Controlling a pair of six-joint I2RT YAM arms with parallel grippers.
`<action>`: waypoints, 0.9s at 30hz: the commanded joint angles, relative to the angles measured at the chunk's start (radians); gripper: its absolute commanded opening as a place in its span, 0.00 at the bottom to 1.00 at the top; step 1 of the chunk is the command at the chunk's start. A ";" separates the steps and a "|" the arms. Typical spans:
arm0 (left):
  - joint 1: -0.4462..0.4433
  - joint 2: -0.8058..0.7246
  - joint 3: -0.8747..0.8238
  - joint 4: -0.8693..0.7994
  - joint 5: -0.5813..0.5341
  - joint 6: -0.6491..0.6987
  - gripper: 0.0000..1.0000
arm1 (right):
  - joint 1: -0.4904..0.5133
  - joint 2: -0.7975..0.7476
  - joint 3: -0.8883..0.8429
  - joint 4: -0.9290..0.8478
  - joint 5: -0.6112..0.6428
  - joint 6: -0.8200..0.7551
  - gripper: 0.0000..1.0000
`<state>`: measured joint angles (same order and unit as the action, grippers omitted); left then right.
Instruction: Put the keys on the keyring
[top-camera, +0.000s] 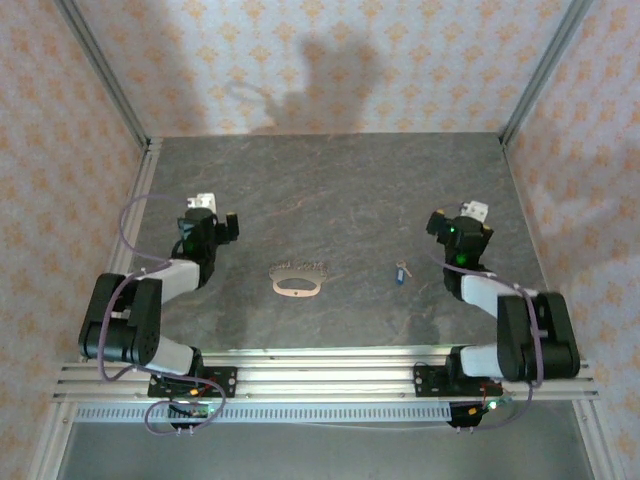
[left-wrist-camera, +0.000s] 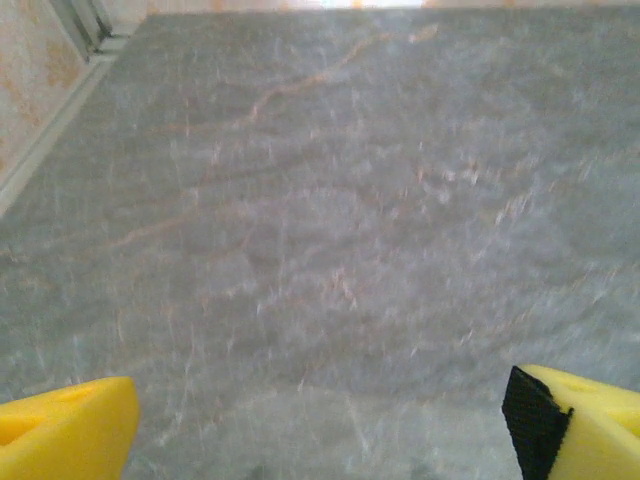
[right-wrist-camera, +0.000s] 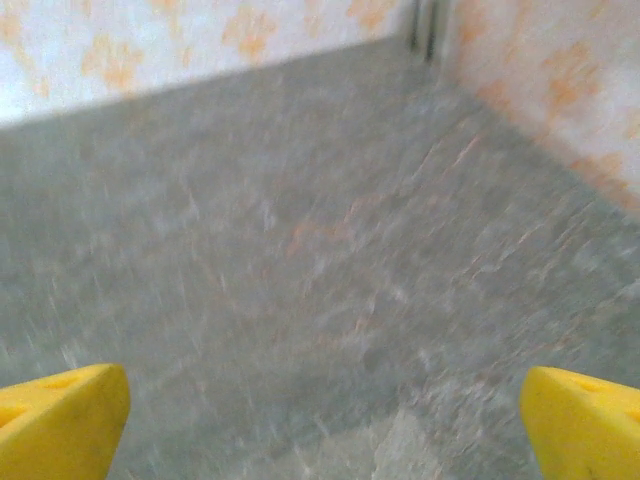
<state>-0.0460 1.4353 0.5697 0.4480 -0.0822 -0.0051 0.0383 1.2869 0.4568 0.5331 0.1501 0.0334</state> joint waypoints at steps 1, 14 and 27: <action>-0.010 -0.086 0.115 -0.286 -0.057 -0.084 0.95 | -0.005 -0.093 0.156 -0.322 0.160 0.252 1.00; -0.211 -0.261 0.272 -0.891 -0.015 -0.586 0.94 | 0.139 -0.003 0.359 -0.702 -0.340 0.317 0.88; -0.499 -0.353 0.100 -0.782 0.006 -0.897 0.94 | 0.465 0.104 0.392 -0.845 -0.404 0.327 0.69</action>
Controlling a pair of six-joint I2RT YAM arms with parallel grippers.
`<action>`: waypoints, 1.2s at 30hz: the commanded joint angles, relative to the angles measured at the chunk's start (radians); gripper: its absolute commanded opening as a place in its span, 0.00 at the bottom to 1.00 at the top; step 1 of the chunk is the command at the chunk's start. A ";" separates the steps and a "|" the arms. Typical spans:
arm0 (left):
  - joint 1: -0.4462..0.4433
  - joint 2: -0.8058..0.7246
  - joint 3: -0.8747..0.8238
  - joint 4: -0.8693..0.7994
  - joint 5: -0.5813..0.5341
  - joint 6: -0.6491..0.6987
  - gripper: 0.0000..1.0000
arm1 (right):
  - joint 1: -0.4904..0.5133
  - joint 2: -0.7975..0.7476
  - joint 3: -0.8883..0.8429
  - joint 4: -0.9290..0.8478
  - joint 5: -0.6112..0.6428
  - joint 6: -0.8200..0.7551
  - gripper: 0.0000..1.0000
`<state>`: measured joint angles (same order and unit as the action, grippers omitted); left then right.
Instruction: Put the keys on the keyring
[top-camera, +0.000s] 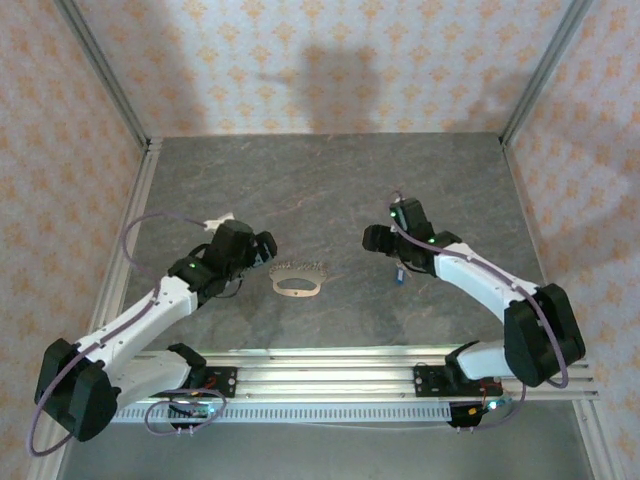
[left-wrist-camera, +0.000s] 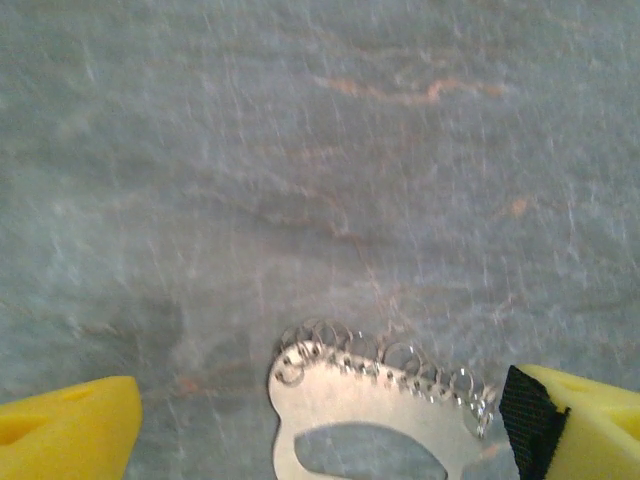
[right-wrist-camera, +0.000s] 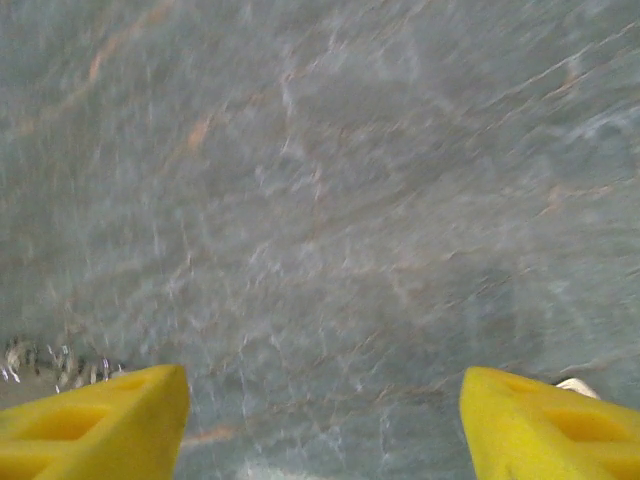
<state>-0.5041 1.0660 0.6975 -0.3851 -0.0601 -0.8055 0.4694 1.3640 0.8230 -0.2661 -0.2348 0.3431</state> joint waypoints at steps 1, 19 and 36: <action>-0.055 0.035 -0.034 0.072 -0.018 -0.107 0.95 | 0.051 0.035 0.024 -0.045 -0.016 0.022 0.68; -0.119 0.383 -0.045 0.481 0.051 -0.210 0.96 | 0.193 0.075 -0.017 0.013 -0.008 -0.006 0.71; -0.116 0.495 -0.017 0.537 0.034 -0.182 0.97 | 0.207 0.182 -0.019 0.124 -0.184 -0.065 0.64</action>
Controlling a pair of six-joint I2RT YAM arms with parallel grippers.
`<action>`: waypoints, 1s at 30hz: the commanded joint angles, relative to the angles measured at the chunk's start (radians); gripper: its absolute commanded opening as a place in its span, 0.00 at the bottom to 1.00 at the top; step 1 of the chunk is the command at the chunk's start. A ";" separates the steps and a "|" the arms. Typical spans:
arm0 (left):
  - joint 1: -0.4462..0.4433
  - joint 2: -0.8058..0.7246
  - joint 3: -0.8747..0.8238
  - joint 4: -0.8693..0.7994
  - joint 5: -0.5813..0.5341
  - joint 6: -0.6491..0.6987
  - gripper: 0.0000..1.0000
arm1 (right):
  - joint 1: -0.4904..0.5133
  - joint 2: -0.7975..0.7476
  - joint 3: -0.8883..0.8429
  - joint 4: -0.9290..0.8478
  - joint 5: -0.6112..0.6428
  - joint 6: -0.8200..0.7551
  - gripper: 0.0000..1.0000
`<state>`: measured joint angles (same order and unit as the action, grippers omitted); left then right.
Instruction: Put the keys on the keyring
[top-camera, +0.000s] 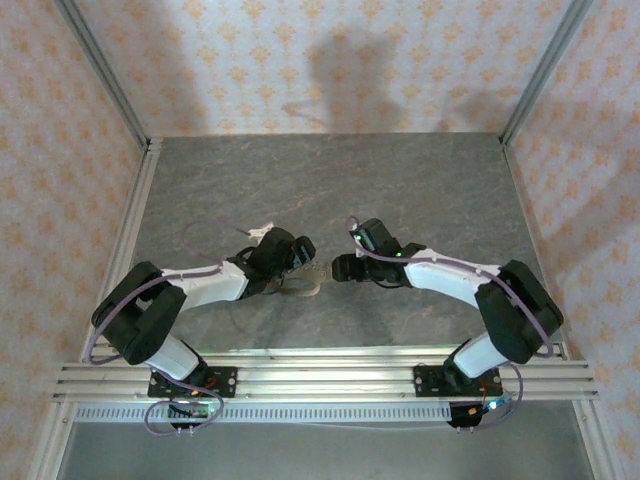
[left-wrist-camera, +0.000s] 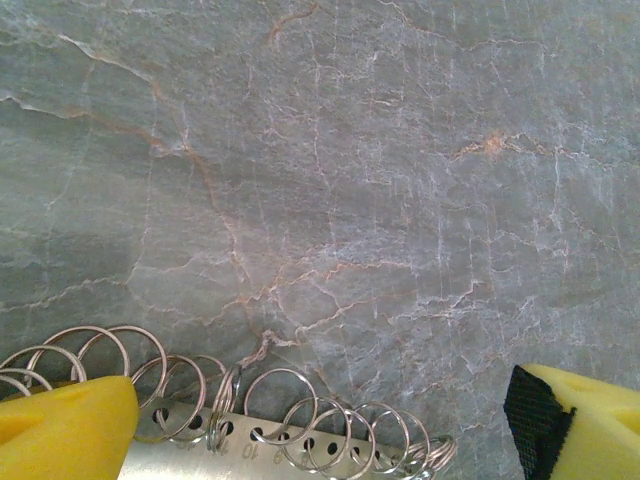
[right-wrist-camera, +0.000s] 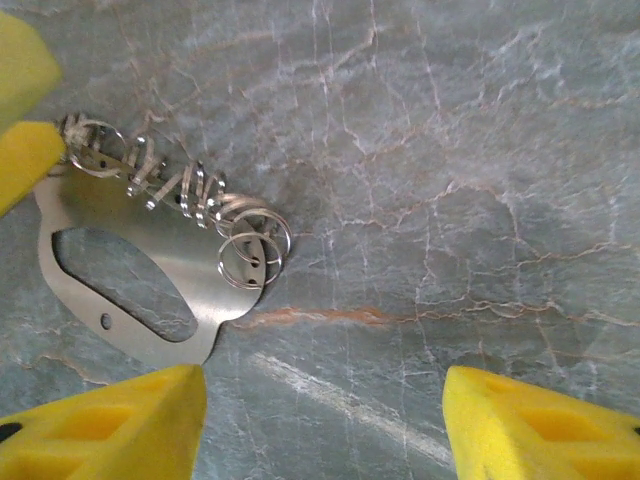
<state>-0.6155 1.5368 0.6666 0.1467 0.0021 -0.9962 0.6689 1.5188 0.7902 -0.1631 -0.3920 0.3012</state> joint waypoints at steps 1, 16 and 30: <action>-0.002 0.028 0.019 0.004 -0.032 0.014 0.97 | 0.008 0.034 0.015 0.027 -0.032 -0.022 0.63; 0.123 0.129 0.185 -0.034 0.032 0.156 0.97 | 0.015 0.132 0.078 0.053 -0.080 -0.013 0.62; 0.074 -0.118 0.197 -0.127 0.081 0.172 0.97 | 0.038 0.194 0.134 0.074 -0.143 0.015 0.61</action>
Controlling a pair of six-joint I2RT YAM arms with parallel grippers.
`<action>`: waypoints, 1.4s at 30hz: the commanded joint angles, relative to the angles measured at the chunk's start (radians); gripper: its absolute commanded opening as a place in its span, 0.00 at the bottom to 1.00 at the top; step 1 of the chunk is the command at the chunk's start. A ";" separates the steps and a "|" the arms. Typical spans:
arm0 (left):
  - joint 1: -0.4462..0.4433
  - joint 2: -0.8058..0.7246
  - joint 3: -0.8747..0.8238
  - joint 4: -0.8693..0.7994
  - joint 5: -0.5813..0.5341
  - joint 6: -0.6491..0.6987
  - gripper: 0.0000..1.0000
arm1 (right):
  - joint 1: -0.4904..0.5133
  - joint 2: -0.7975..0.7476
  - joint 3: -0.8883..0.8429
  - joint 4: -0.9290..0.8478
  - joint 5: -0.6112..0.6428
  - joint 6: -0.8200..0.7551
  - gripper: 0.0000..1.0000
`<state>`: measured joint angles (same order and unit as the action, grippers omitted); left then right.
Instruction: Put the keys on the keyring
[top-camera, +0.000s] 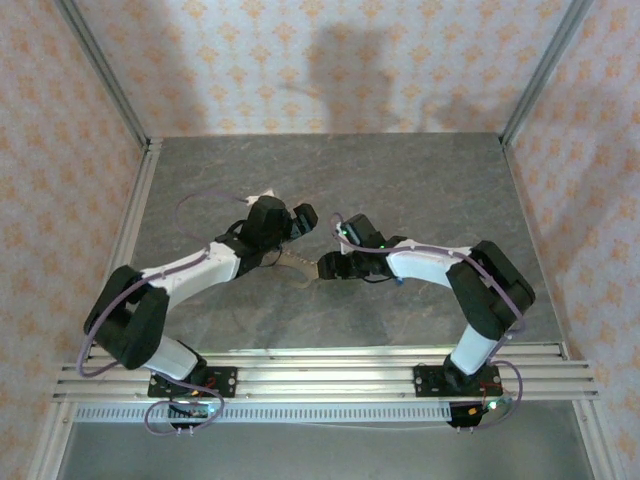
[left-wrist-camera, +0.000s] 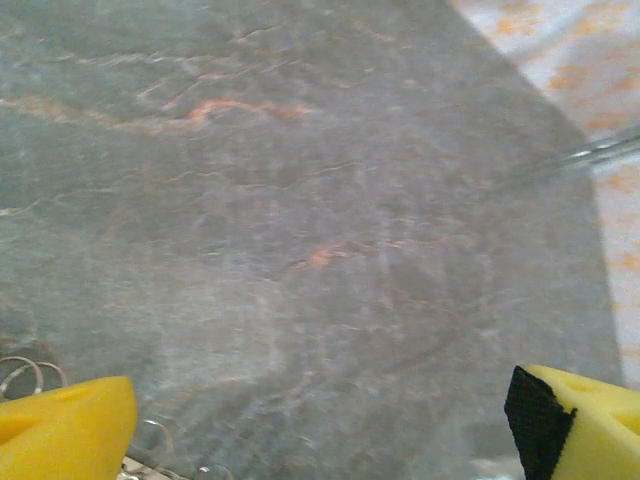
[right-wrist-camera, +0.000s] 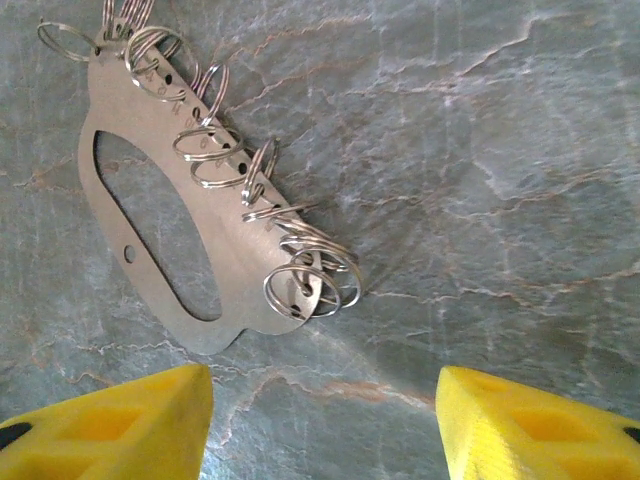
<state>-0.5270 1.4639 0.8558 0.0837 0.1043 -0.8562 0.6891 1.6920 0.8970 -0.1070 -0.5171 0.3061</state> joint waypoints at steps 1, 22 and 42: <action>-0.017 -0.063 0.000 -0.070 -0.034 0.032 0.97 | 0.023 0.027 0.029 0.019 -0.018 0.011 0.60; -0.023 -0.227 -0.138 -0.104 -0.100 0.004 0.97 | 0.032 0.129 0.115 0.057 -0.030 0.025 0.58; -0.035 -0.212 -0.146 -0.088 -0.098 -0.005 0.97 | 0.041 0.103 0.097 0.070 -0.086 0.037 0.52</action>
<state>-0.5541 1.2552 0.7166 -0.0040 0.0395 -0.8555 0.7181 1.7947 0.9813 -0.0586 -0.5861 0.3405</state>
